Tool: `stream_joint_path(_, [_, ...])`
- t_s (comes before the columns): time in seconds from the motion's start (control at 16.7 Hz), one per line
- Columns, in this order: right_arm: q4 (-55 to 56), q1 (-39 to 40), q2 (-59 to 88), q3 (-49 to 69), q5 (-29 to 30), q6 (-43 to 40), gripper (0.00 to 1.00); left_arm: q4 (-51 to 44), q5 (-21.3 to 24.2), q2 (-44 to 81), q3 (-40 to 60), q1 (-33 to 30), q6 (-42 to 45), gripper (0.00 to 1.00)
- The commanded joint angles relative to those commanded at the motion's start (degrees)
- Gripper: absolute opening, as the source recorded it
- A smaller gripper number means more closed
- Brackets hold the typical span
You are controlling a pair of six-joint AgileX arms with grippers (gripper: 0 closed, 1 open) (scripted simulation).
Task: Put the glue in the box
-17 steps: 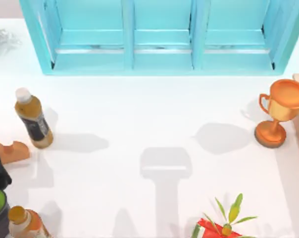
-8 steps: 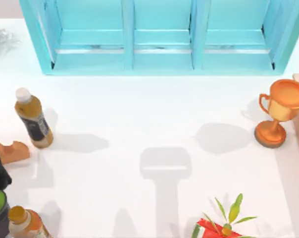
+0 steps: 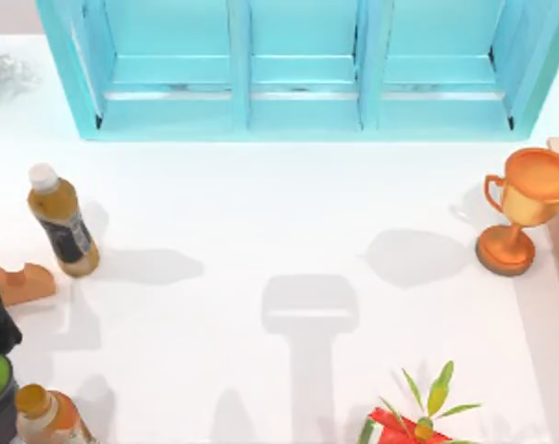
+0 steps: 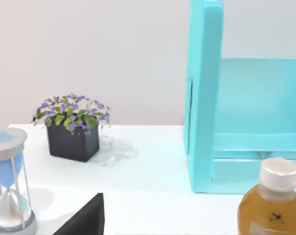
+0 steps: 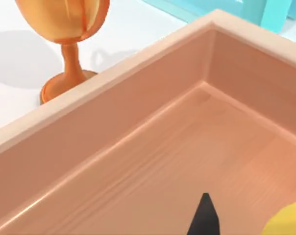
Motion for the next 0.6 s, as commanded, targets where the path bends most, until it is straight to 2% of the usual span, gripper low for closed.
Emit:
stream_joint_path(0.36, [14.8,4.1,-0.3,-5.0,-0.2,11.5,0.00,0.0,0.0,0.0,0.0,0.0,0.0,1.00])
stream_joint_path(0.6, [17.4,4.8,-0.4,-5.9,-0.1,13.6,0.00,0.0,0.0,0.0,0.0,0.0,0.0,1.00])
